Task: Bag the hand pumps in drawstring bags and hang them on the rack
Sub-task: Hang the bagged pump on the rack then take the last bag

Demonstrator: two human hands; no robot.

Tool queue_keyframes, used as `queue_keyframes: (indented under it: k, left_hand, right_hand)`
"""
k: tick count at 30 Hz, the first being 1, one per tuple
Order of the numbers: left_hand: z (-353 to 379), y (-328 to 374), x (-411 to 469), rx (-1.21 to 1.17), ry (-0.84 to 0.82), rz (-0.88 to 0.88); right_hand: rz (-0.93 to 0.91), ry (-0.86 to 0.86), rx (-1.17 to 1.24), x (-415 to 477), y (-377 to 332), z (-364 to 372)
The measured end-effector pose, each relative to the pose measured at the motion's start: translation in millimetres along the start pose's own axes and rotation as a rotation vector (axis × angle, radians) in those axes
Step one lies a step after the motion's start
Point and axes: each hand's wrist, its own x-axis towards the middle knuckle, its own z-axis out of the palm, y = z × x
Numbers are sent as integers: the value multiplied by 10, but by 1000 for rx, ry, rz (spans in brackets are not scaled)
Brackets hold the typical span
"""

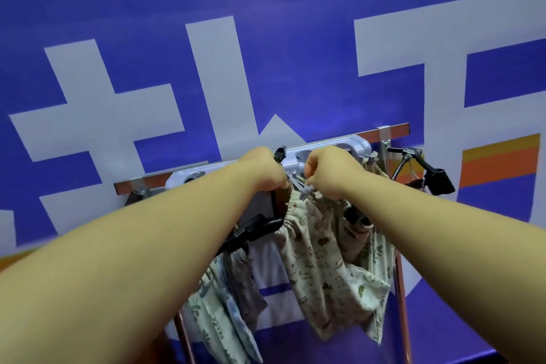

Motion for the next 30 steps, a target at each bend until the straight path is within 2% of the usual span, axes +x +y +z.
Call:
queue_keyframes:
  k: [7, 10, 15, 21, 26, 30]
  left_hand:
    - [-91, -114, -246, 6, -103, 161]
    - [-188, -194, -461, 108, -49, 249]
    - [-414, -359, -978, 84, 25, 269]
    - [-848, -842, -1806, 42, 70, 231]
    - [-1152, -1567, -2449, 49, 51, 154]
    - [-1308, -2281, -2891, 26, 111, 73]
  right_hand:
    - [65, 3, 145, -224, -23, -92]
    - [75, 11, 135, -401, -124, -203]
    - [72, 48, 64, -821, -410, -423]
    - [-142, 27, -45, -1433, -1089, -458]
    - [-291, -74, -65, -1756, -1807, -97]
    - [-401, -156, -60, -1937, -2368, 307]
